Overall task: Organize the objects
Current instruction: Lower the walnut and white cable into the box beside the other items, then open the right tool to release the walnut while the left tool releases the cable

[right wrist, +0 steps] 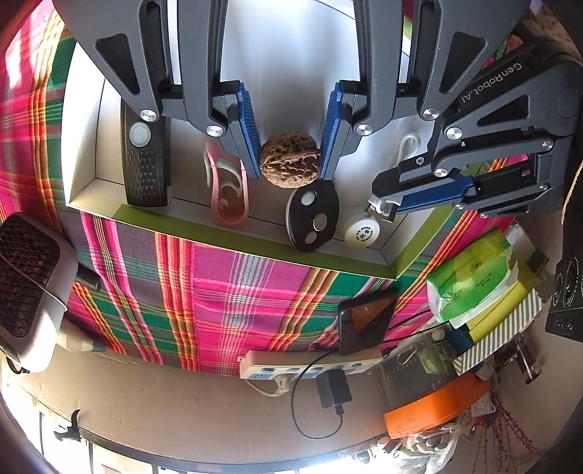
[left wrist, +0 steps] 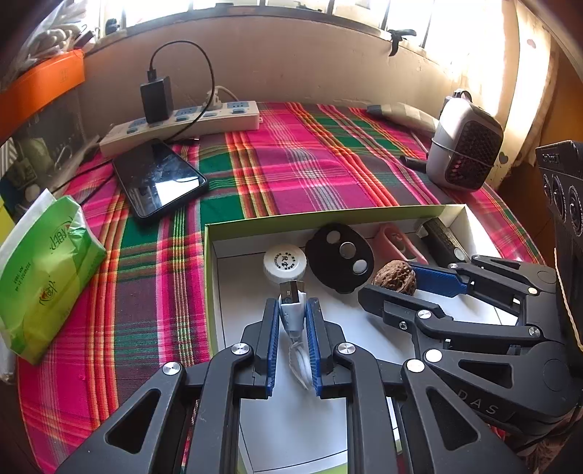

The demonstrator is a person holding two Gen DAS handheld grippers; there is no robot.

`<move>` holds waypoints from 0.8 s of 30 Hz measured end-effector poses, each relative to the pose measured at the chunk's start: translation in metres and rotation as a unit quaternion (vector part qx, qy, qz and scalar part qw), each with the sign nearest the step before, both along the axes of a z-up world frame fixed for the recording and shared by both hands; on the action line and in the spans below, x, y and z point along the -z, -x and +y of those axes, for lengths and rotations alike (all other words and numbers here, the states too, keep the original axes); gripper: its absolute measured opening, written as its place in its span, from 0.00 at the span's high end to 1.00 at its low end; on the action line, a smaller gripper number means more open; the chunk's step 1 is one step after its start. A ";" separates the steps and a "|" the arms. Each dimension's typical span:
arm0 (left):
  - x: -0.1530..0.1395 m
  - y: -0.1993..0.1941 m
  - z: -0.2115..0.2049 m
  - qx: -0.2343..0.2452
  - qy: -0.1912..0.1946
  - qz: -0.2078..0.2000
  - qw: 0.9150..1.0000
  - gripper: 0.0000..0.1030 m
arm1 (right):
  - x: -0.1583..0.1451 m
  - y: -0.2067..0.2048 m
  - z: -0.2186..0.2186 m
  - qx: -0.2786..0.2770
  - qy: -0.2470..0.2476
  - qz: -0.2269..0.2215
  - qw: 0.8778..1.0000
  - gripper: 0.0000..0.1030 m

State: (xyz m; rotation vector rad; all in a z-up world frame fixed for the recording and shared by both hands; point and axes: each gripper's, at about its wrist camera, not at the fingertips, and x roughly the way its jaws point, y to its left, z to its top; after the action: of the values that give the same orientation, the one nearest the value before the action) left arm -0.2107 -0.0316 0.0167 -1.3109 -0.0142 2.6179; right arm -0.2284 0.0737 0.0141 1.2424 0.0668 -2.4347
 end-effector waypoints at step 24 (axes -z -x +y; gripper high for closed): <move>0.000 0.000 0.002 -0.003 0.011 -0.002 1.000 0.84 | 0.000 -0.001 0.003 0.004 0.006 0.003 1.000 0.67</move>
State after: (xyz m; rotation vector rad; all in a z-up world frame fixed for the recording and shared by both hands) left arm -0.2105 -0.0299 0.0167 -1.3246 0.0107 2.6285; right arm -0.2272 0.0764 0.0137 1.2333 0.0493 -2.4416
